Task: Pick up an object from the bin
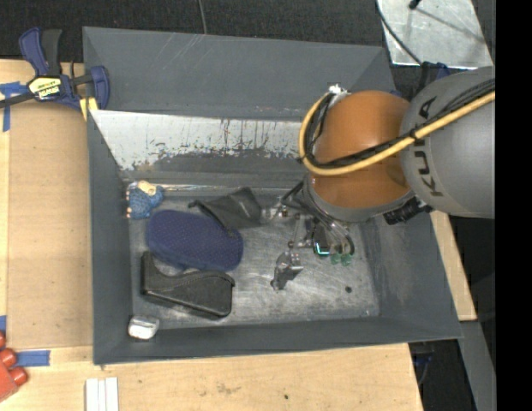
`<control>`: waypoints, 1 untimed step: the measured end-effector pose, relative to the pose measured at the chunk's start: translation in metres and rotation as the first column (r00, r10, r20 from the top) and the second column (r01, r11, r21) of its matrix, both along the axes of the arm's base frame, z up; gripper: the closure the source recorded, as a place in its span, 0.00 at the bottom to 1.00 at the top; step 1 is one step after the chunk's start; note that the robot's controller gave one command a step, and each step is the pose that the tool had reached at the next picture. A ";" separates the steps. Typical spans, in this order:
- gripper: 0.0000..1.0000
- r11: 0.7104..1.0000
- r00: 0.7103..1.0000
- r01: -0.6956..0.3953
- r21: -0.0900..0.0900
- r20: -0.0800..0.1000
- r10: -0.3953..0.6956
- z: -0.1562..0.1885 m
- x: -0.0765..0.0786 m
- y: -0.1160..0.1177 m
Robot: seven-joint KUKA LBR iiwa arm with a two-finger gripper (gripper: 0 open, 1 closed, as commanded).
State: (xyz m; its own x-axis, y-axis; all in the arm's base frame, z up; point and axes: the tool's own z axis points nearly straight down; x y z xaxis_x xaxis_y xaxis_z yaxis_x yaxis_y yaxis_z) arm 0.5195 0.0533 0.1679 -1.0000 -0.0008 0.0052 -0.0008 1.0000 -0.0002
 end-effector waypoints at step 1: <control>0.00 0.952 0.951 -0.307 -0.011 0.026 0.308 -0.089 0.029 0.071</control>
Offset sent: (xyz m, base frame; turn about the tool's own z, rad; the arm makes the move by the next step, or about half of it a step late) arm 0.0197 0.0765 -0.0979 -0.3201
